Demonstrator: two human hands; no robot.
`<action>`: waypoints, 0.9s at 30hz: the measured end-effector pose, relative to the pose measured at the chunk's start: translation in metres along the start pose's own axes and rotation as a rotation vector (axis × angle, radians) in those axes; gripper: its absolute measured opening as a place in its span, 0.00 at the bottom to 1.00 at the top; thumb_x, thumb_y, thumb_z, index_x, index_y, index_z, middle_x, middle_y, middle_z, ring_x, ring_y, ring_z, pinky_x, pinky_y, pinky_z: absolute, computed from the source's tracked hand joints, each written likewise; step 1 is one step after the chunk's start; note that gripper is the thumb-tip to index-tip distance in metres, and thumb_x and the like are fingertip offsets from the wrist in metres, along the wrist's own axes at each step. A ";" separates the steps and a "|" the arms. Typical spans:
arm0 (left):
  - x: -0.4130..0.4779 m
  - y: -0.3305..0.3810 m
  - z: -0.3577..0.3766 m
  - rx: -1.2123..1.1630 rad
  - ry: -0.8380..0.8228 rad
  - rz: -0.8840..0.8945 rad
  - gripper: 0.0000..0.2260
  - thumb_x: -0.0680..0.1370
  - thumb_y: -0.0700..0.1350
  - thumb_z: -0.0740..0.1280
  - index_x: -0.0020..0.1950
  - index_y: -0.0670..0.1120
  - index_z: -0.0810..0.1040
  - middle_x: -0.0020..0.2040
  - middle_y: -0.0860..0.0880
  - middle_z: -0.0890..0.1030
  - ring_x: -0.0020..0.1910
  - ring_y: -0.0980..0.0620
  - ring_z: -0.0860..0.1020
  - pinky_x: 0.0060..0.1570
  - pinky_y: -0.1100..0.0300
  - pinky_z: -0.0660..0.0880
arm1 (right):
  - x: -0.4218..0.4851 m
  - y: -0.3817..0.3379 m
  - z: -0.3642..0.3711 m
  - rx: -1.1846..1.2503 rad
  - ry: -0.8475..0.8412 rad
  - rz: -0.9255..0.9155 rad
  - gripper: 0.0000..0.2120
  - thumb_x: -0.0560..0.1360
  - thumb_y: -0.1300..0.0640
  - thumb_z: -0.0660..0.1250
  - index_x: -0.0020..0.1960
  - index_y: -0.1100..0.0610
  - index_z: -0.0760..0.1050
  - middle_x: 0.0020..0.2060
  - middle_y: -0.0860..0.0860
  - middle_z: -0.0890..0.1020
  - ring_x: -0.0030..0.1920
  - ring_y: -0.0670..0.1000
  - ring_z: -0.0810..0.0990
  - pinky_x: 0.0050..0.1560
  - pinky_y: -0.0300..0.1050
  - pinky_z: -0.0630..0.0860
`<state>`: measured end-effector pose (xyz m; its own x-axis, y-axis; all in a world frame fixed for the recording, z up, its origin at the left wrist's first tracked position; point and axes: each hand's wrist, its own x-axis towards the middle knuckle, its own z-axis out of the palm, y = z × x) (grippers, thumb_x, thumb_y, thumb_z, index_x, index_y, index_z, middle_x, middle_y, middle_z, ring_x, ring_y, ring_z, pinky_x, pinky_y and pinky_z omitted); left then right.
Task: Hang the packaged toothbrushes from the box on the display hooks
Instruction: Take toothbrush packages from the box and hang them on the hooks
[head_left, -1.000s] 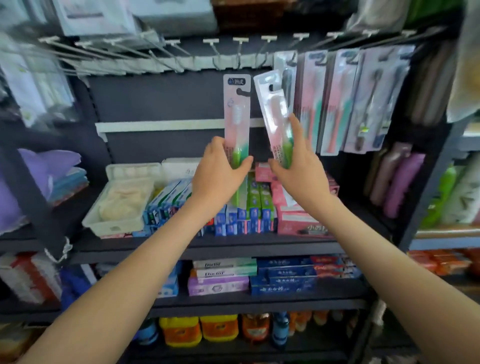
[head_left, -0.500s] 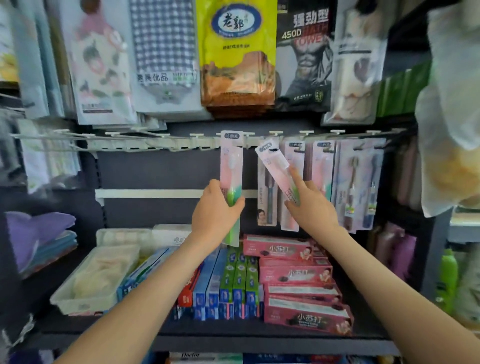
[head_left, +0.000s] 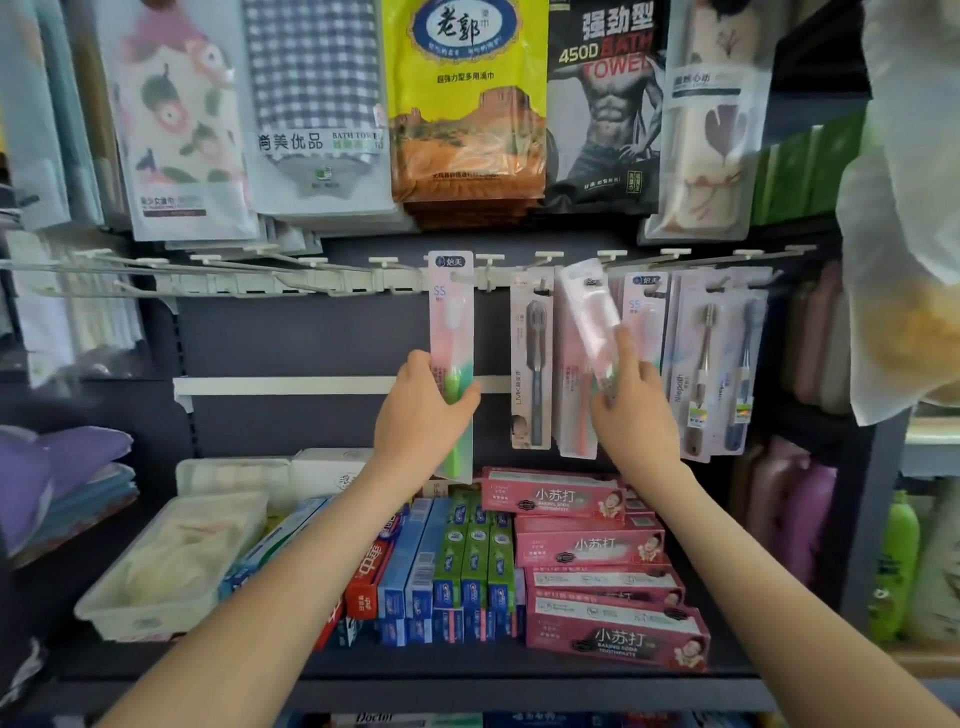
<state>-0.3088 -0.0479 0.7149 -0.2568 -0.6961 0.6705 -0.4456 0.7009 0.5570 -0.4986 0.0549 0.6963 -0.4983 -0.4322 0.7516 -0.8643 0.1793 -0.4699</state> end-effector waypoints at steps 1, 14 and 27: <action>0.000 -0.001 0.001 -0.001 -0.003 0.000 0.18 0.75 0.56 0.68 0.55 0.46 0.69 0.49 0.50 0.75 0.45 0.50 0.76 0.39 0.54 0.73 | -0.001 0.003 0.001 0.019 0.018 0.030 0.31 0.79 0.57 0.60 0.77 0.47 0.49 0.56 0.59 0.71 0.38 0.55 0.74 0.32 0.46 0.72; -0.001 0.003 0.011 -0.045 -0.030 0.025 0.19 0.76 0.56 0.68 0.58 0.46 0.69 0.51 0.50 0.76 0.47 0.50 0.76 0.44 0.50 0.77 | 0.009 0.009 0.003 -0.209 -0.041 0.032 0.32 0.80 0.55 0.60 0.78 0.47 0.46 0.58 0.59 0.71 0.48 0.59 0.75 0.40 0.53 0.77; -0.006 0.005 0.020 0.030 -0.069 0.036 0.20 0.76 0.58 0.67 0.57 0.45 0.69 0.51 0.48 0.76 0.48 0.47 0.76 0.43 0.51 0.76 | 0.028 -0.017 0.021 -0.235 -0.196 0.195 0.41 0.79 0.49 0.64 0.78 0.58 0.39 0.65 0.63 0.68 0.53 0.63 0.79 0.43 0.53 0.75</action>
<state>-0.3267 -0.0432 0.7039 -0.3309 -0.6799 0.6543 -0.4600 0.7217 0.5173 -0.4964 0.0209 0.7158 -0.6524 -0.5269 0.5447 -0.7578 0.4631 -0.4596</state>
